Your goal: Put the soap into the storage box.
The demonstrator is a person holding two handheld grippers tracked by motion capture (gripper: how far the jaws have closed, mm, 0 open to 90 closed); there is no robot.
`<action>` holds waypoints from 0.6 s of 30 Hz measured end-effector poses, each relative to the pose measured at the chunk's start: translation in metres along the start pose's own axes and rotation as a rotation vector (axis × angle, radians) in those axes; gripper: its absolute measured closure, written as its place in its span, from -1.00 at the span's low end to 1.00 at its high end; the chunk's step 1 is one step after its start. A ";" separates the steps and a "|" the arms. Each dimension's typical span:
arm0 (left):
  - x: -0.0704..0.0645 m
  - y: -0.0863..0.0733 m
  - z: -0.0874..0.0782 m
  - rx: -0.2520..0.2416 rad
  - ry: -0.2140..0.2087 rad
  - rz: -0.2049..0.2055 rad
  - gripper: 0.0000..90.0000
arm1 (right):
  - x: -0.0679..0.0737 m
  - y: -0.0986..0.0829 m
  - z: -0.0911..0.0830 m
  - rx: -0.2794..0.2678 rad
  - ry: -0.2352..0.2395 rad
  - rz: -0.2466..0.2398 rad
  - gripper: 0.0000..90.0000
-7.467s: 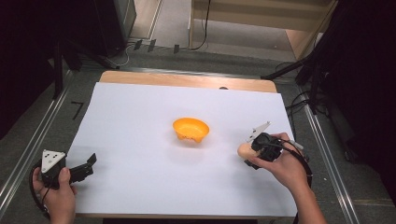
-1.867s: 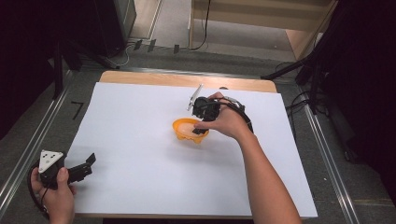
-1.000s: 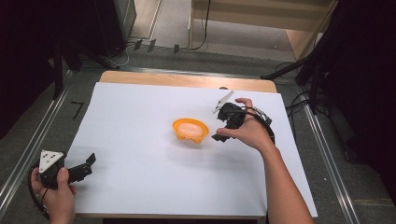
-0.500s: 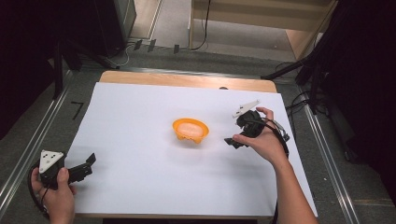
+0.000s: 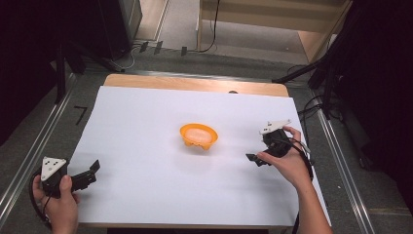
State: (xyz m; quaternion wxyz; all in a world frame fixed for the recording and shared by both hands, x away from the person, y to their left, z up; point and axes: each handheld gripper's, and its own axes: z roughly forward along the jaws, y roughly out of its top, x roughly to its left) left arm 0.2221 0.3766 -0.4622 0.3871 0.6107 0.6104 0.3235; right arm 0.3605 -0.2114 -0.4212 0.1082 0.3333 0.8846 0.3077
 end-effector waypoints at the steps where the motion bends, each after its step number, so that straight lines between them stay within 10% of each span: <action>1: 0.000 0.000 0.000 0.000 -0.001 0.000 -1.00 | 0.000 -0.004 -0.002 0.000 -0.001 0.005 -1.00; 18: -0.001 0.000 0.000 -0.004 0.003 0.003 -1.00 | 0.001 -0.067 -0.017 -0.066 -0.041 0.099 -1.00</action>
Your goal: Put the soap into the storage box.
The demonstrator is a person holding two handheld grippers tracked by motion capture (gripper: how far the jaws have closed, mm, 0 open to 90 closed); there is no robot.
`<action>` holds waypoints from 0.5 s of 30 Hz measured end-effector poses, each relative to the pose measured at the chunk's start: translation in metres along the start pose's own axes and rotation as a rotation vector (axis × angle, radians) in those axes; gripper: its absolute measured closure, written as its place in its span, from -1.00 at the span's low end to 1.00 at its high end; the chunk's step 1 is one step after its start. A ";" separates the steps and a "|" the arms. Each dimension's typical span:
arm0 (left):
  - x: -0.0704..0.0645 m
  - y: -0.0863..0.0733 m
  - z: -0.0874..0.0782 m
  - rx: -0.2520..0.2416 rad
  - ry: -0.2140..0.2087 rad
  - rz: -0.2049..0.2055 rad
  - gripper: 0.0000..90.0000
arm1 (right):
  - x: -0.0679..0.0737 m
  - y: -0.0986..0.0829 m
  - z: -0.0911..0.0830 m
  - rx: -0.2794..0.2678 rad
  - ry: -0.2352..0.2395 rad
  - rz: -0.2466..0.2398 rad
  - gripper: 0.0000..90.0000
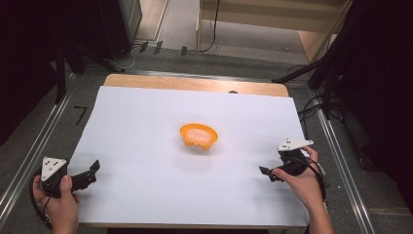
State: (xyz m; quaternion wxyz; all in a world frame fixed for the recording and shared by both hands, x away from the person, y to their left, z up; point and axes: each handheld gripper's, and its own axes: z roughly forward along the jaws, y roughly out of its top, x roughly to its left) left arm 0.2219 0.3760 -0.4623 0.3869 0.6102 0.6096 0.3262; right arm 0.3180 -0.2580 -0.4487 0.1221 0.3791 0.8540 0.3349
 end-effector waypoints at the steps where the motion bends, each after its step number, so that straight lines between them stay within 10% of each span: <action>1: 0.000 0.000 0.000 0.000 0.000 0.000 -1.00 | -0.001 -0.005 -0.001 -0.004 -0.003 0.018 -1.00; 15: 0.000 0.000 -0.001 -0.002 0.006 0.004 -1.00 | -0.013 -0.058 -0.026 -0.109 -0.045 0.142 -1.00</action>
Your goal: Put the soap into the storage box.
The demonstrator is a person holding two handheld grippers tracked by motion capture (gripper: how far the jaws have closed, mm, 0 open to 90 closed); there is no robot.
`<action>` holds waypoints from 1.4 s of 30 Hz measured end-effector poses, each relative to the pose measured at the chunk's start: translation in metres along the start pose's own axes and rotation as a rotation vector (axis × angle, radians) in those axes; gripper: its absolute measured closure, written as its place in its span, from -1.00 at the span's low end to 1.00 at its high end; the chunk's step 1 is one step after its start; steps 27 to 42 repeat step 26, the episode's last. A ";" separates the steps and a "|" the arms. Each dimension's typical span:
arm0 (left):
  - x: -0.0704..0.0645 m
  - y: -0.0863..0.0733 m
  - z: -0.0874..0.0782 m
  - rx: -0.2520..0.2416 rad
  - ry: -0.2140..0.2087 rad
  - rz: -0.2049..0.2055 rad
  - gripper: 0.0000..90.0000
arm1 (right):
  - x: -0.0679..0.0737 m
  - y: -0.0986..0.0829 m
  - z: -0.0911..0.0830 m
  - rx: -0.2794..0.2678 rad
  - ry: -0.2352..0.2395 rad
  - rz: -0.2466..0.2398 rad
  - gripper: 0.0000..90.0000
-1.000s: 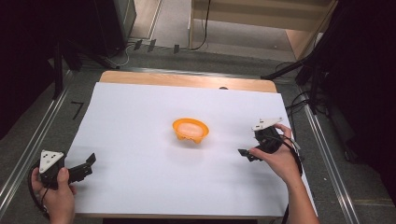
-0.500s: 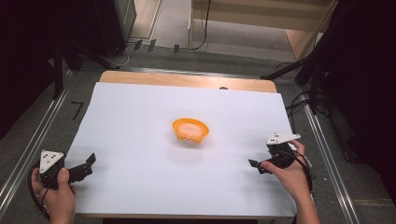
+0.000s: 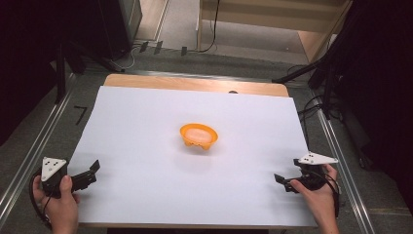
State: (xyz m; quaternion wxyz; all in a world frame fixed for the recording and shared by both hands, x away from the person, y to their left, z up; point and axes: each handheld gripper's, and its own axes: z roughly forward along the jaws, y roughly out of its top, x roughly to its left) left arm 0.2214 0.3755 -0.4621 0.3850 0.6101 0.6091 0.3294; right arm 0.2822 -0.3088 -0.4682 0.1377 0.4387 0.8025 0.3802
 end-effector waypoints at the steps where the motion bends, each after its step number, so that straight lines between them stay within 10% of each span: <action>1: 0.000 0.000 0.000 0.000 0.000 0.000 -1.00 | -0.001 -0.003 -0.003 -0.004 -0.002 0.007 -1.00; 19: 0.002 0.000 0.000 -0.001 -0.012 -0.014 -1.00 | -0.020 -0.055 -0.041 -0.144 -0.060 0.116 -1.00; 42: 0.003 0.001 0.002 0.027 -0.034 -0.028 -0.99 | -0.022 -0.059 -0.043 -0.202 -0.072 0.160 -1.00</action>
